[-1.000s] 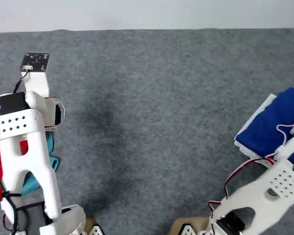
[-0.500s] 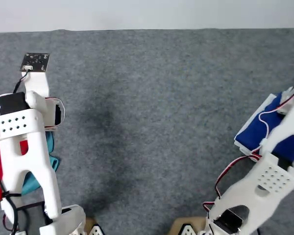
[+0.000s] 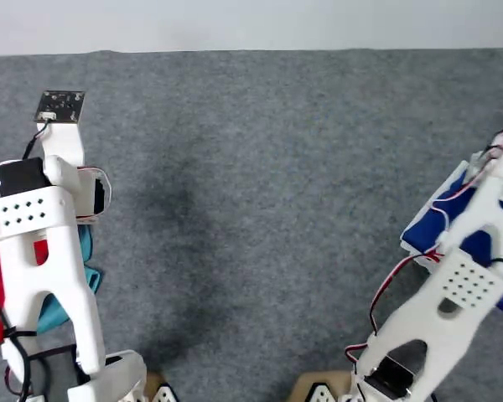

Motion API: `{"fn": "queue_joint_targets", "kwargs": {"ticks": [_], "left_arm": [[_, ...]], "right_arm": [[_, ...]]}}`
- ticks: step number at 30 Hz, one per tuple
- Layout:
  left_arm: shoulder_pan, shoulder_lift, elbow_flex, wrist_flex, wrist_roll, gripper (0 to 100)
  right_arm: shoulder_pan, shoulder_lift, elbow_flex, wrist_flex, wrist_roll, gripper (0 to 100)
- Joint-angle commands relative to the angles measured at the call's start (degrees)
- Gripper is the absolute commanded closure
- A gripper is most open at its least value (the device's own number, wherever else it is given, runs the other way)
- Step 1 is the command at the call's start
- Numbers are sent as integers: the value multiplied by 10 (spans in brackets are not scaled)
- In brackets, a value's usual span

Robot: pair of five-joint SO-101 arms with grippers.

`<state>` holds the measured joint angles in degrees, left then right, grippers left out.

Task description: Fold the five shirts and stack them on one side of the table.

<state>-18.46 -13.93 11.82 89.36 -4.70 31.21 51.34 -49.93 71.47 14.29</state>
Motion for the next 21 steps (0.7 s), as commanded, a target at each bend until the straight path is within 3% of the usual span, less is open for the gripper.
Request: {"fn": "queue_joint_targets", "kwargs": {"ticks": [1,10,21], "left_arm": [[1,-18,-1,-7,-7,995],[1,-18,-1,-4,-8,995],[1,-18,-1,-4,-8,995]], "right_arm": [[-37,-4,-30,-19,4,990],[-47,-56,-30,18,4,990],[-36,-143,-30,231,6,990]]}}
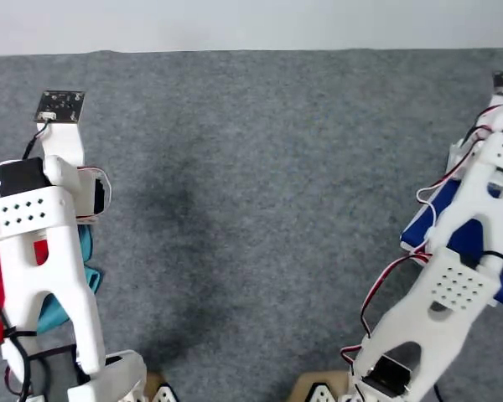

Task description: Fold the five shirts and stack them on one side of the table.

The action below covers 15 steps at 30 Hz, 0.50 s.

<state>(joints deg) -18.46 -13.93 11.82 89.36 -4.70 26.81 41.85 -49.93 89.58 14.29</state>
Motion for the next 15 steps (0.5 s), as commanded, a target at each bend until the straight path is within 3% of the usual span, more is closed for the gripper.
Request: {"fn": "queue_joint_targets", "kwargs": {"ticks": [1,15], "left_arm": [[1,-18,-1,-4,-8,995],[1,-18,-1,-4,-8,995]], "right_arm": [[7,-48,-28,67,6,990],[-36,116,-36,115,6,990]]}}
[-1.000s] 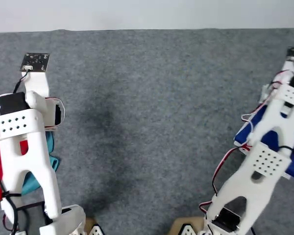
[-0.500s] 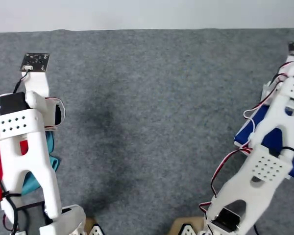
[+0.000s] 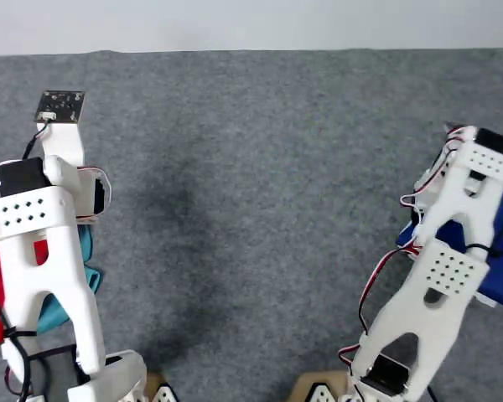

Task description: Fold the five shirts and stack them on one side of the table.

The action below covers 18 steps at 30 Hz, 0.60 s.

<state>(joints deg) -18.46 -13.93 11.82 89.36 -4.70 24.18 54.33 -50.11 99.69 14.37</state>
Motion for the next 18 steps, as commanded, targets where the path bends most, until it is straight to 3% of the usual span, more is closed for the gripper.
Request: {"fn": "queue_joint_targets", "kwargs": {"ticks": [1,10,18], "left_arm": [[1,-18,-1,-4,-8,995],[1,-21,-1,-2,-7,995],[-13,-22,-12,90,-8,995]], "right_arm": [[-9,-15,-46,22,5,990],[-12,-137,-67,31,3,990],[-34,-265,21,32,2,990]]}}
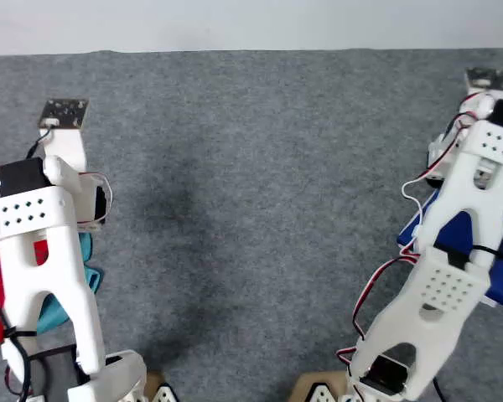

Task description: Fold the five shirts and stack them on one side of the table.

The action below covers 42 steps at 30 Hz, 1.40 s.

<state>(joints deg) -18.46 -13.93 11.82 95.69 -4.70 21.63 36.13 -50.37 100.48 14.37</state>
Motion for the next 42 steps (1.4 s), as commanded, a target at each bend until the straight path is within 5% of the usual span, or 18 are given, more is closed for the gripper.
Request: {"fn": "queue_joint_targets", "kwargs": {"ticks": [1,7,18,29,35,42], "left_arm": [[-22,-22,-21,31,-8,994],[-105,-18,-65,32,-80,930],[-219,30,-59,-76,-347,792],[-218,262,-65,-192,-378,795],[-216,265,-64,-237,-376,1000],[-209,215,-167,-149,-375,996]], "right_arm": [[-8,-108,43,24,2,990],[-9,-239,194,24,2,990],[-7,-393,485,22,5,990],[-5,-416,538,23,6,990],[-4,-417,538,24,4,990],[-4,-417,538,24,4,990]]}}
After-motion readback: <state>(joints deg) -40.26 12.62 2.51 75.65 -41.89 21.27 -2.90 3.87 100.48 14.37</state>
